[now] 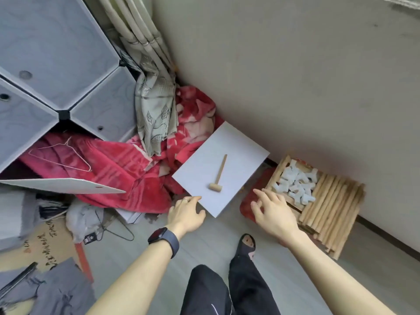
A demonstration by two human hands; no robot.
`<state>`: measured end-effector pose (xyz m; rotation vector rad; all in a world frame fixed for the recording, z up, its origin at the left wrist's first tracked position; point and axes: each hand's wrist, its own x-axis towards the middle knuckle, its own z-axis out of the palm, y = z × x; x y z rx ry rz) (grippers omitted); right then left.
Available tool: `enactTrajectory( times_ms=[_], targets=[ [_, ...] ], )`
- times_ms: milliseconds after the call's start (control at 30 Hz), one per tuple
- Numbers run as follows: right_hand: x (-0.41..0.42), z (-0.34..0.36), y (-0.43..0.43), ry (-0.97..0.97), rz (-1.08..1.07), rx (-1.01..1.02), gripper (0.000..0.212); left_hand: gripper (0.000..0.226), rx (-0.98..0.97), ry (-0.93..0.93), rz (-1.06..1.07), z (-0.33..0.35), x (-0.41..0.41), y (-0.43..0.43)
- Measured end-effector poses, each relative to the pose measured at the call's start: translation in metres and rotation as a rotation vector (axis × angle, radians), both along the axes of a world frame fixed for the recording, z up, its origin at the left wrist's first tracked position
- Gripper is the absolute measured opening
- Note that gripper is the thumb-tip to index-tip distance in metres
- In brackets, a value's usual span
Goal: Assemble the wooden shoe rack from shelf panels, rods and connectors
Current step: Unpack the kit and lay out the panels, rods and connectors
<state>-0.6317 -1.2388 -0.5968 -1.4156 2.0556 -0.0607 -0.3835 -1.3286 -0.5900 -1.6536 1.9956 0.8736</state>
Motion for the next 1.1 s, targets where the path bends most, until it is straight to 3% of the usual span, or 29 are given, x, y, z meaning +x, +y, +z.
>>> enactTrajectory(
  times_ms=[267,433,533,667,833,900,967,1033,1100],
  targets=[
    [-0.004,-0.136,-0.097,-0.069,0.088,0.213,0.055,0.062,0.073,0.008,0.073,-0.128,-0.033,-0.082],
    [0.006,-0.221,-0.123,-0.005,0.132,0.330,0.063,0.071,0.049,0.008,-0.092,-0.215,-0.057,-0.114],
    [0.014,-0.252,-0.130,0.010,0.210,0.401,0.072,0.074,-0.008,-0.024,-0.310,-0.249,-0.064,-0.115],
    [0.024,-0.263,-0.123,-0.012,0.196,0.440,0.080,0.049,-0.102,-0.037,-0.578,-0.267,-0.057,-0.119],
    [0.015,-0.253,-0.134,-0.089,0.166,0.480,0.075,0.035,-0.015,0.090,-0.651,-0.266,-0.041,-0.141],
    [0.014,-0.244,-0.144,-0.176,0.065,0.481,0.065,0.034,0.014,0.165,-0.589,-0.253,-0.038,-0.152],
    [0.012,-0.227,-0.152,-0.355,-0.201,0.439,0.058,0.032,-0.034,0.246,-0.590,-0.233,-0.041,-0.160],
    [0.010,-0.204,-0.153,-0.543,-0.541,0.280,0.051,0.025,-0.117,0.330,-0.717,-0.213,-0.048,-0.166],
    [0.001,-0.171,-0.149,-0.609,-0.740,0.068,0.042,0.019,-0.199,0.411,-0.919,-0.190,-0.061,-0.173]
  ],
)
